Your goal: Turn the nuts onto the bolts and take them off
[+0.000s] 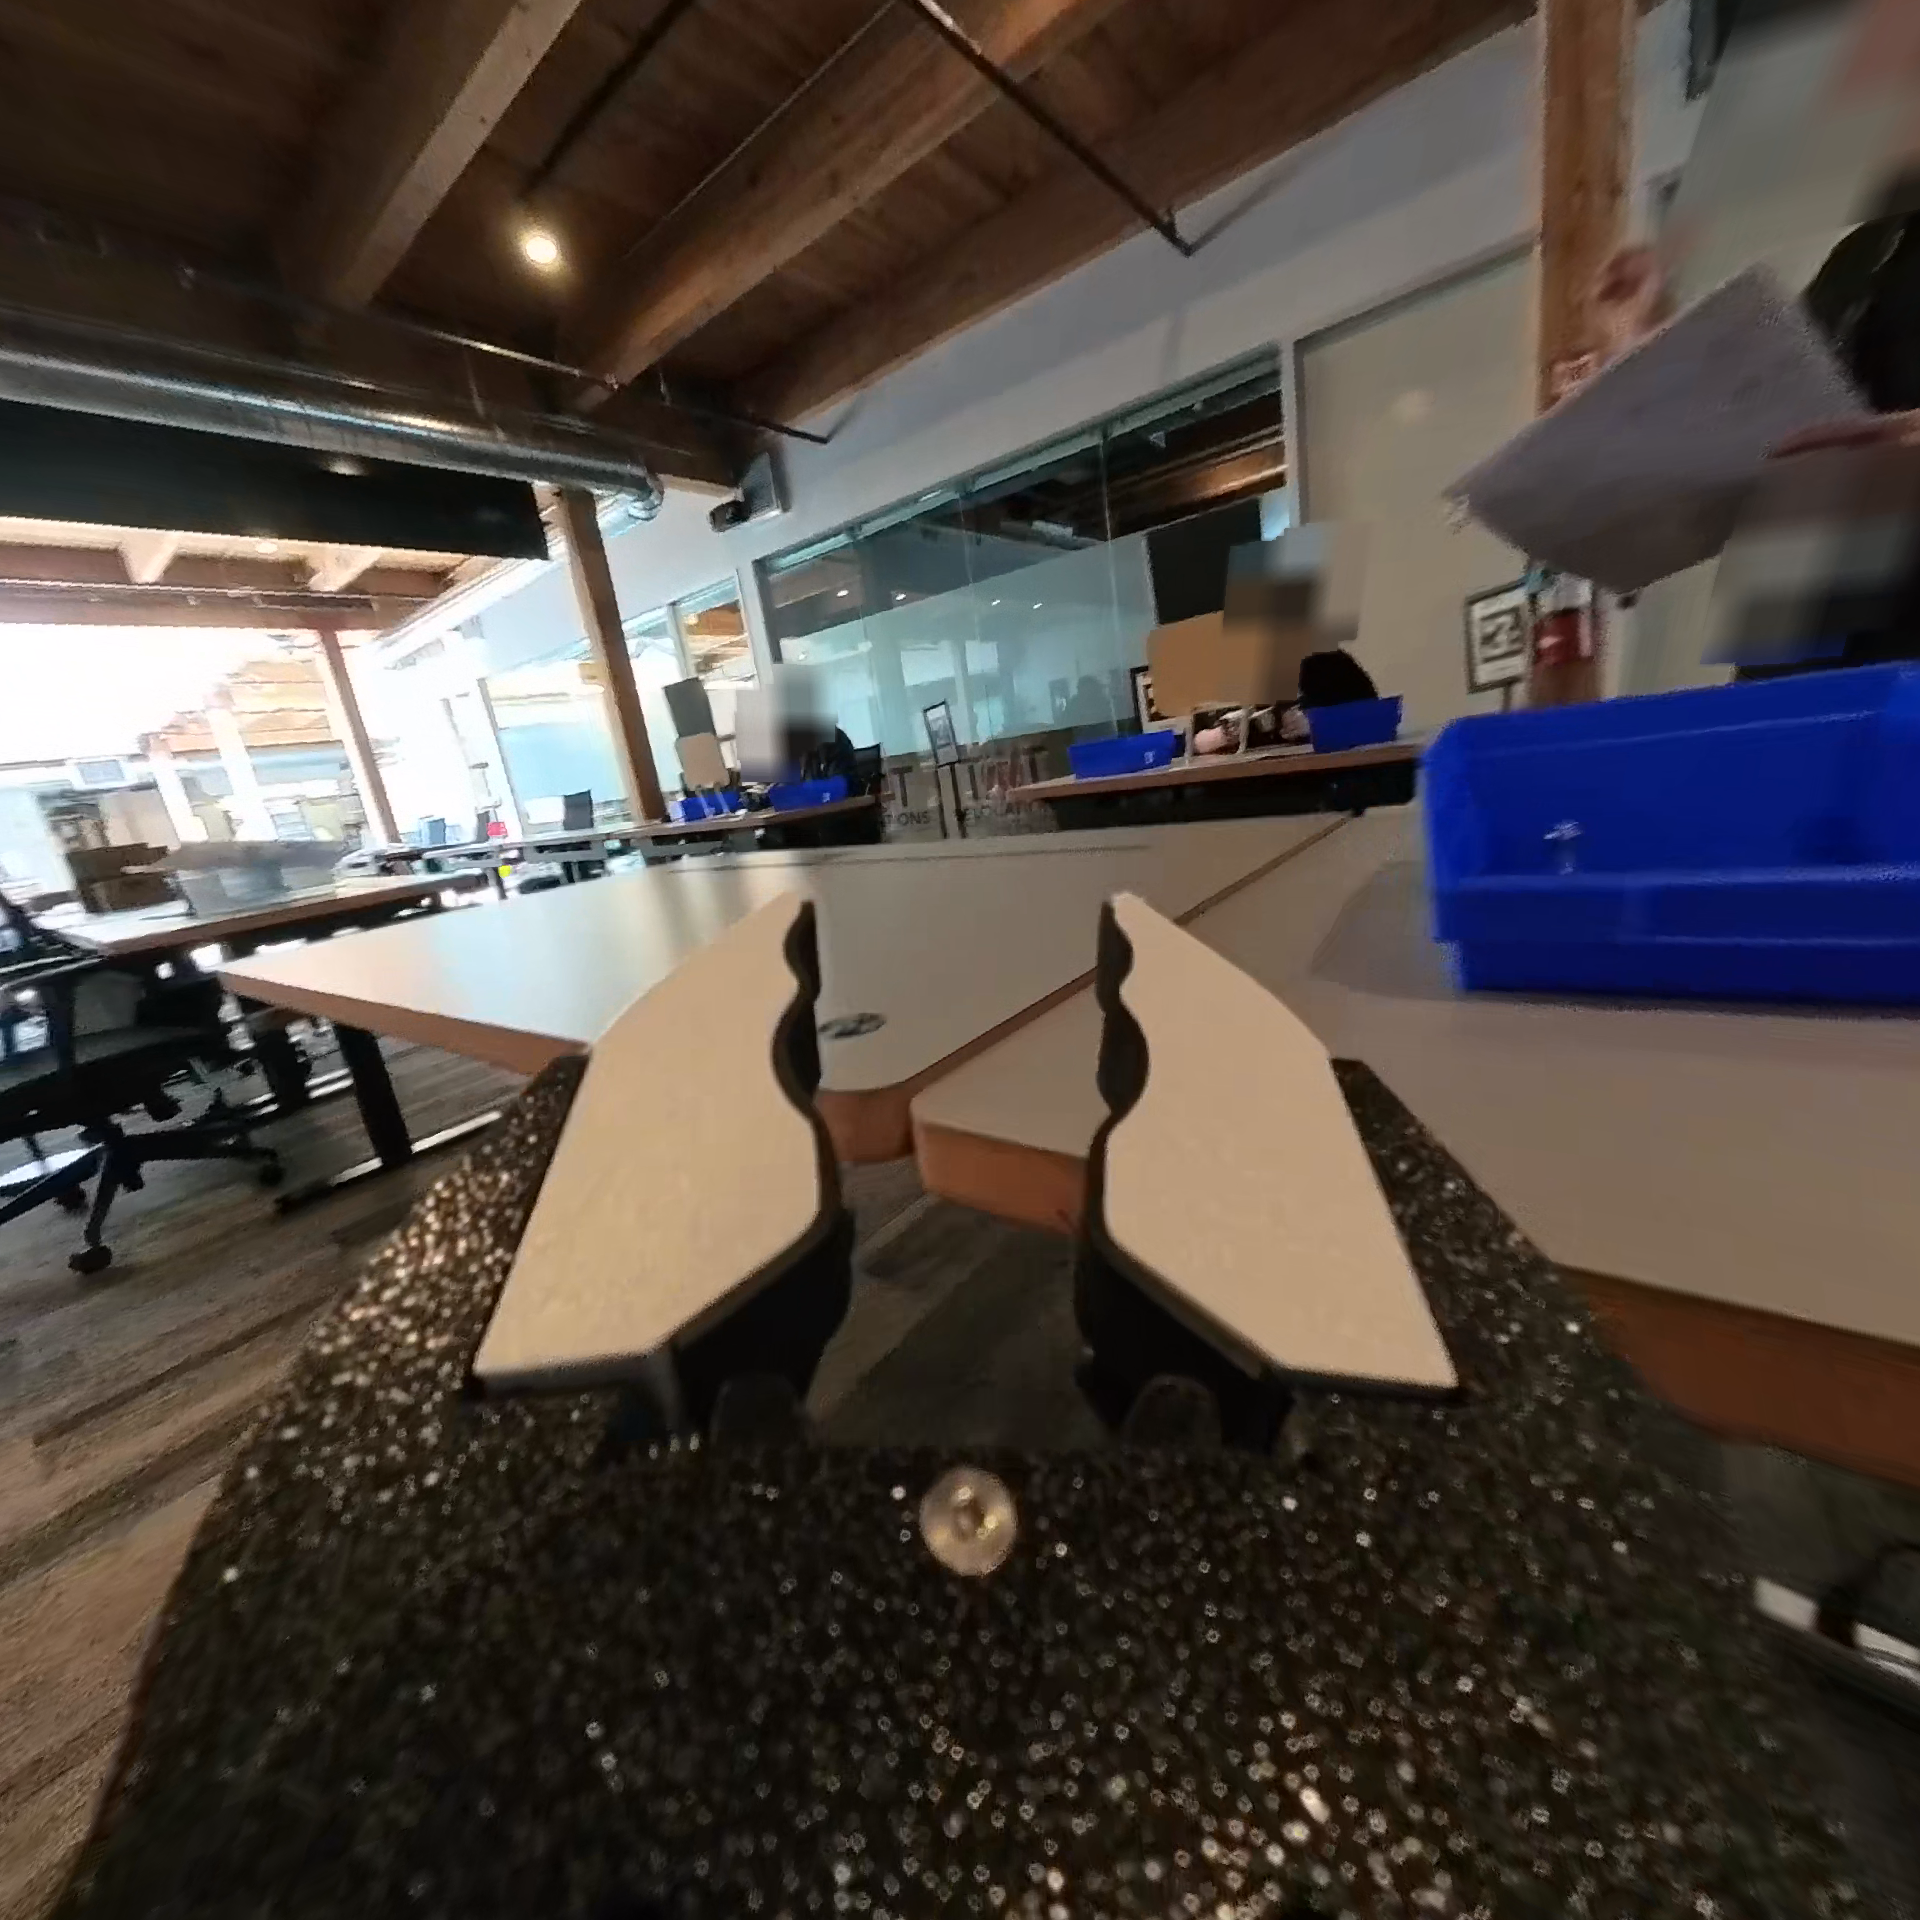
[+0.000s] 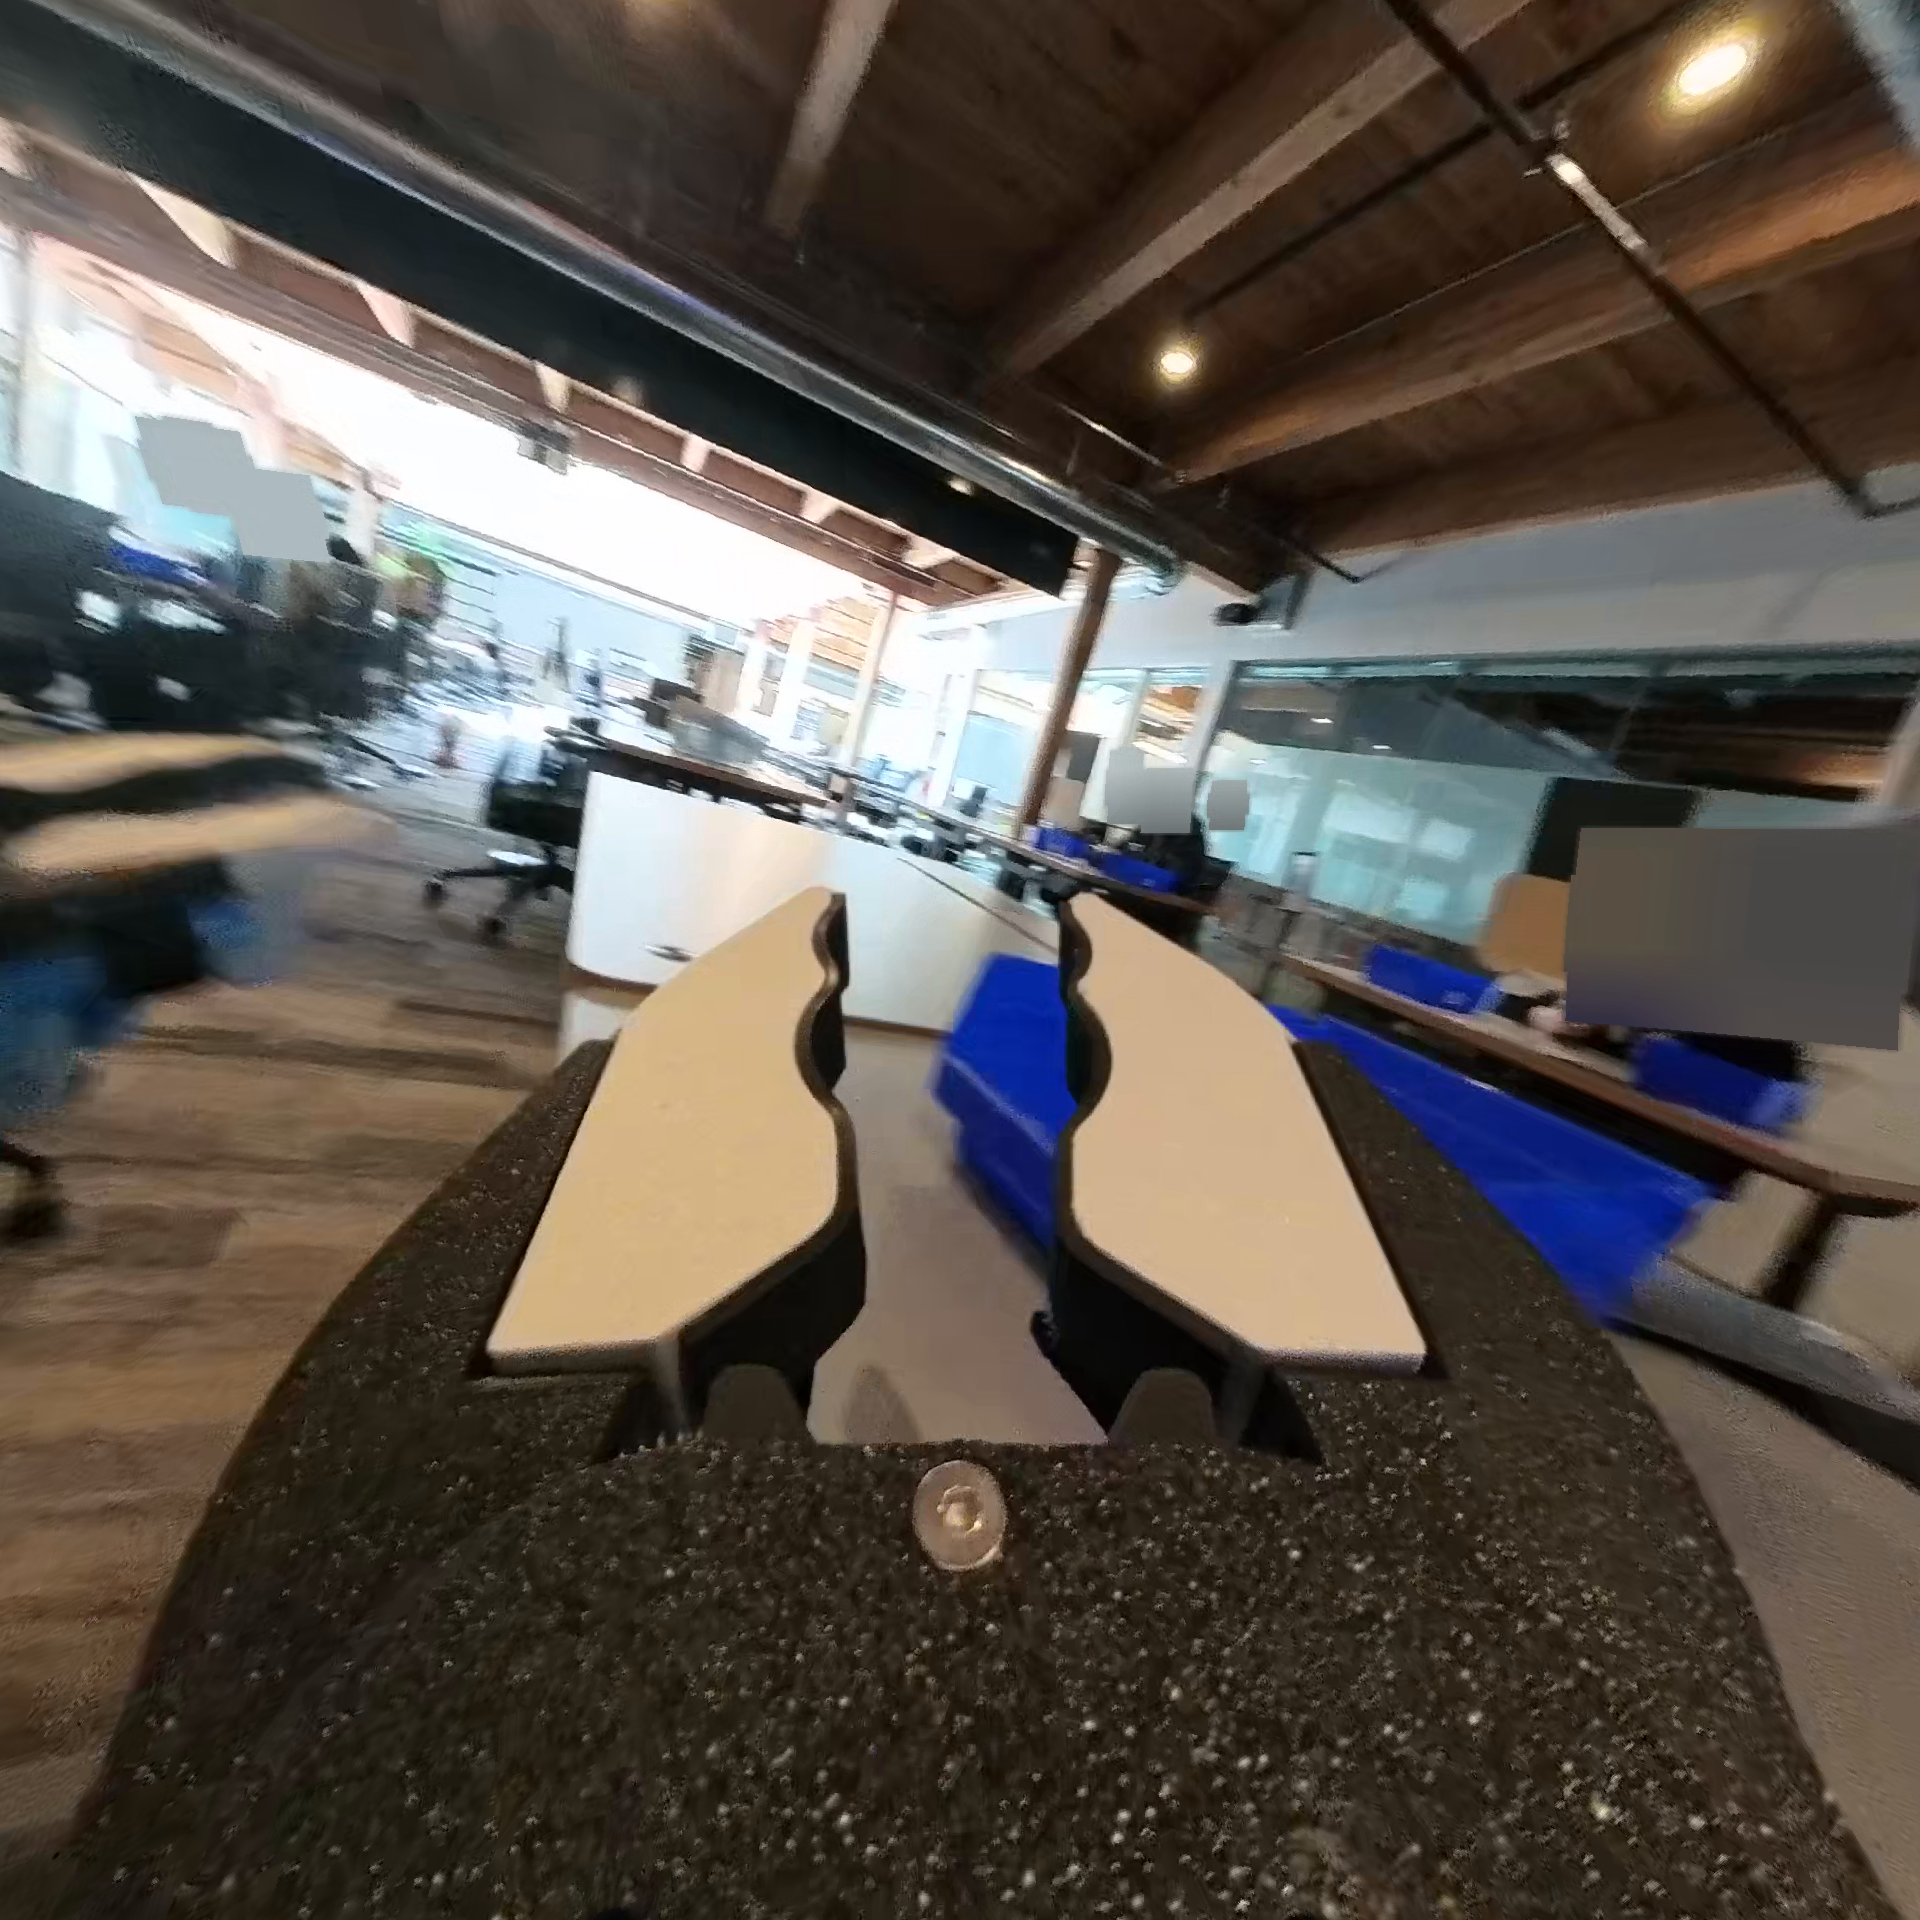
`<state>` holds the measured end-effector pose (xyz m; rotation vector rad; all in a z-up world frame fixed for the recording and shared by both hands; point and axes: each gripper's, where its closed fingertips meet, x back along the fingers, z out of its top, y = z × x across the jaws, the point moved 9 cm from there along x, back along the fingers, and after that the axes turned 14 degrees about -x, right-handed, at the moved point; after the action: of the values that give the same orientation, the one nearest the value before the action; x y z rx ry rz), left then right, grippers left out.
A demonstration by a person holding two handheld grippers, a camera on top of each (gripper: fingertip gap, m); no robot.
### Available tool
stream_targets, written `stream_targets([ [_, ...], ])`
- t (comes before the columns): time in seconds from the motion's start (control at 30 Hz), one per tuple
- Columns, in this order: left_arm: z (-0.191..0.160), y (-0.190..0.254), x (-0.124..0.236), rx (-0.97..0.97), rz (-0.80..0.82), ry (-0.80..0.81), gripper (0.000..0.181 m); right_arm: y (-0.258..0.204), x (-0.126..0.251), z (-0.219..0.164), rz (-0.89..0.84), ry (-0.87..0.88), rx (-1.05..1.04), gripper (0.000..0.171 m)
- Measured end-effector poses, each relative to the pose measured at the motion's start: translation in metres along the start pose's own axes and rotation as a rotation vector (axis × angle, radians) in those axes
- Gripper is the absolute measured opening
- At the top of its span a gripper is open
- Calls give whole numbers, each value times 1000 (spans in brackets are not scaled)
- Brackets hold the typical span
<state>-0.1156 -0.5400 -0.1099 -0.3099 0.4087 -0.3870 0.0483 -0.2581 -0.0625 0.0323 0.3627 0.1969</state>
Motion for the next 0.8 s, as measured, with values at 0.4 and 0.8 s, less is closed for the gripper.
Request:
stream_targets([
  [0.4,-110,-68,-27,6,136,-143,49,-154,-120,-80,540,-88,-175,37],
  [0.8,-286,-73,36,-54,213,-312,45,-173,-70,-379,335,-718,-527,42],
])
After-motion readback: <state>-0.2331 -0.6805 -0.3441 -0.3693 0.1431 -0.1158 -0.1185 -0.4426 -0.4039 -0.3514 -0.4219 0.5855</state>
